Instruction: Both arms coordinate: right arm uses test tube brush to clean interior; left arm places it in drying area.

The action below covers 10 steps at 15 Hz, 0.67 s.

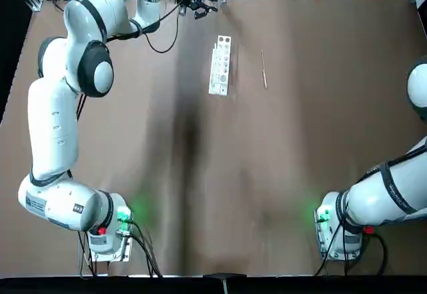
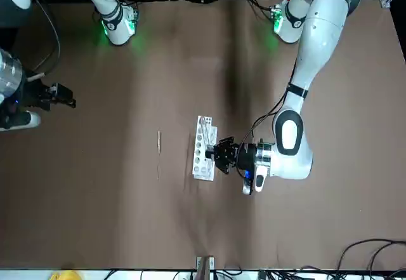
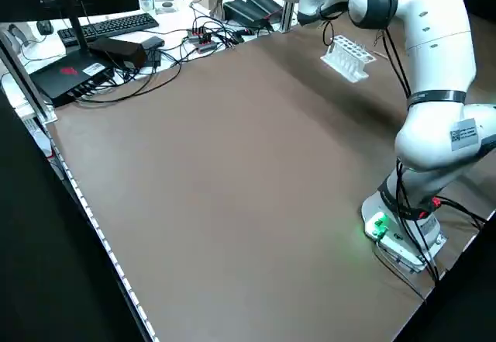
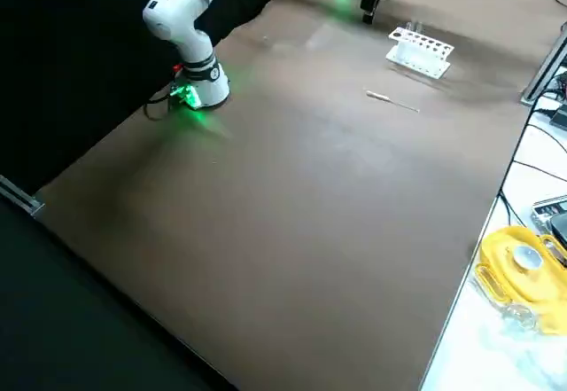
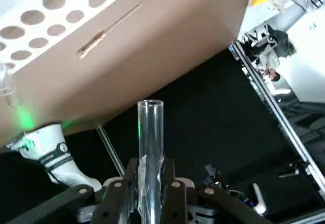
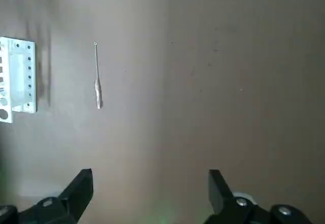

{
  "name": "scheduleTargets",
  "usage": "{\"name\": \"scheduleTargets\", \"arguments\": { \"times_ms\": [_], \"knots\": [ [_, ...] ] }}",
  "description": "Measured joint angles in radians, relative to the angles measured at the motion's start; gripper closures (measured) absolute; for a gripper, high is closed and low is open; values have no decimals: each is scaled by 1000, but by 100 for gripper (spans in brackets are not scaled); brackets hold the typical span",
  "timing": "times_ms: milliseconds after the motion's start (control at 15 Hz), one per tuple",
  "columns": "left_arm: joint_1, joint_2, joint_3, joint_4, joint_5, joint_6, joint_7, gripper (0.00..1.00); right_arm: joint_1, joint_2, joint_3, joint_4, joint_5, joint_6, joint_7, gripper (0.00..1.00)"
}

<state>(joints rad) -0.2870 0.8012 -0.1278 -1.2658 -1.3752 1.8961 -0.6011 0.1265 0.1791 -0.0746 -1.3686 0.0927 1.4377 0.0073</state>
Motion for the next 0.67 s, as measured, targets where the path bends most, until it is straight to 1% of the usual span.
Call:
{"name": "scheduleTargets", "arguments": {
  "times_ms": [400, 667],
  "knots": [
    [20, 12, 0, -13, -15, -16, -219, 77, -5, -67, 3, -54, -4, 12, 0, 0],
    [30, 32, 0, -18, -68, -28, -263, 77, -5, -116, 6, -148, -9, 88, 0, 0]
  ]
}}
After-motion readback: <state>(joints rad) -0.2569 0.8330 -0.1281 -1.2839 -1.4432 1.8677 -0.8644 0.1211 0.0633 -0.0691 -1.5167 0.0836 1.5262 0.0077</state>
